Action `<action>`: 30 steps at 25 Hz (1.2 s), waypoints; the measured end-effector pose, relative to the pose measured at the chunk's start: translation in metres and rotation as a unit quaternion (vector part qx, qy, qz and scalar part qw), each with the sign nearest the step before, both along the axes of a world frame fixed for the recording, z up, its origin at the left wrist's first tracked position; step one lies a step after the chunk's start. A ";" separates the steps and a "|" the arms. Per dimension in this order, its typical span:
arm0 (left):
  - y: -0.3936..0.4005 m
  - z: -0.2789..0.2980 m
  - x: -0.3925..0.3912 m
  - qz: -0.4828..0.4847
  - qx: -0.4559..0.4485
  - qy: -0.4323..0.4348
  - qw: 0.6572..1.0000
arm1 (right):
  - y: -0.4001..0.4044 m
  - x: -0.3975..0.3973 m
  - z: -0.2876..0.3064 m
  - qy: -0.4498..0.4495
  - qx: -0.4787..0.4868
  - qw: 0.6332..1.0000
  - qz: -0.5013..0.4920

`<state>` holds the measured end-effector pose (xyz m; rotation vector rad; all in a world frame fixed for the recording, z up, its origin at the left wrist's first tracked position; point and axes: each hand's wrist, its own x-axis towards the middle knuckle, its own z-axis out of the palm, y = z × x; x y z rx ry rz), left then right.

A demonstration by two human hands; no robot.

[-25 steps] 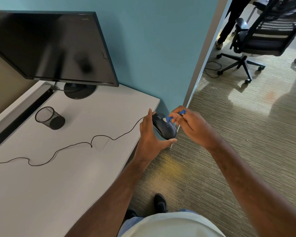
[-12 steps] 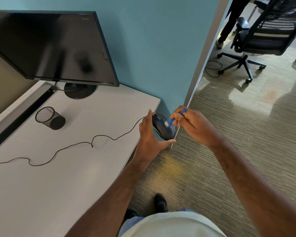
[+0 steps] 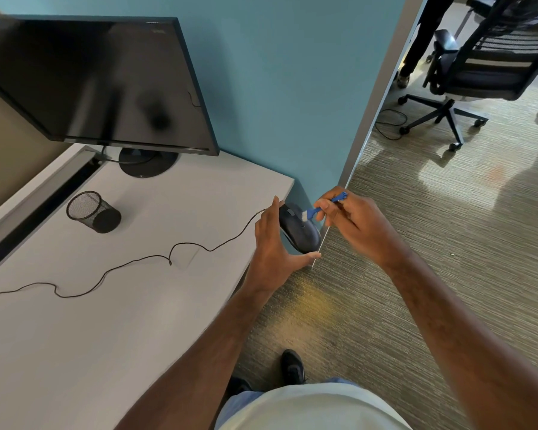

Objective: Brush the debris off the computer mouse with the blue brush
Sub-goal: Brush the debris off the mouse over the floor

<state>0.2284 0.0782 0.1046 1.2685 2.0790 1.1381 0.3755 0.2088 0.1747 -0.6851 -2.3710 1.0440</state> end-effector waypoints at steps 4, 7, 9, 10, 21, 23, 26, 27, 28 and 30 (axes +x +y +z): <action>-0.001 0.002 0.000 0.003 0.000 -0.011 1.000 | -0.005 0.004 -0.006 -0.027 -0.019 0.999 0.028; -0.003 0.001 -0.001 0.007 0.002 -0.020 1.000 | -0.002 0.018 -0.007 -0.059 -0.030 0.998 0.023; -0.004 0.001 -0.002 0.009 -0.002 -0.028 1.000 | -0.003 0.022 -0.008 -0.024 -0.046 0.999 -0.013; -0.003 0.003 -0.001 0.007 -0.003 -0.030 1.000 | -0.005 0.021 -0.009 0.002 -0.056 0.998 -0.032; -0.012 0.000 -0.008 0.025 -0.002 -0.033 0.999 | -0.023 0.016 -0.022 0.074 -0.128 0.987 -0.069; -0.015 0.000 -0.008 0.031 0.000 -0.038 0.999 | -0.026 0.014 -0.026 0.070 -0.135 0.986 -0.062; -0.021 -0.003 -0.012 0.037 0.002 -0.036 0.999 | -0.030 0.018 -0.033 0.028 -0.113 0.990 -0.076; -0.023 -0.004 -0.014 0.040 0.002 -0.036 0.999 | -0.032 0.018 -0.034 0.035 -0.114 0.989 -0.084; -0.025 -0.004 -0.014 0.043 0.004 -0.036 0.998 | -0.035 0.018 -0.035 0.047 -0.116 0.988 -0.090; -0.030 -0.004 -0.016 0.044 0.009 -0.036 0.998 | -0.041 0.013 -0.034 0.060 -0.108 0.989 -0.087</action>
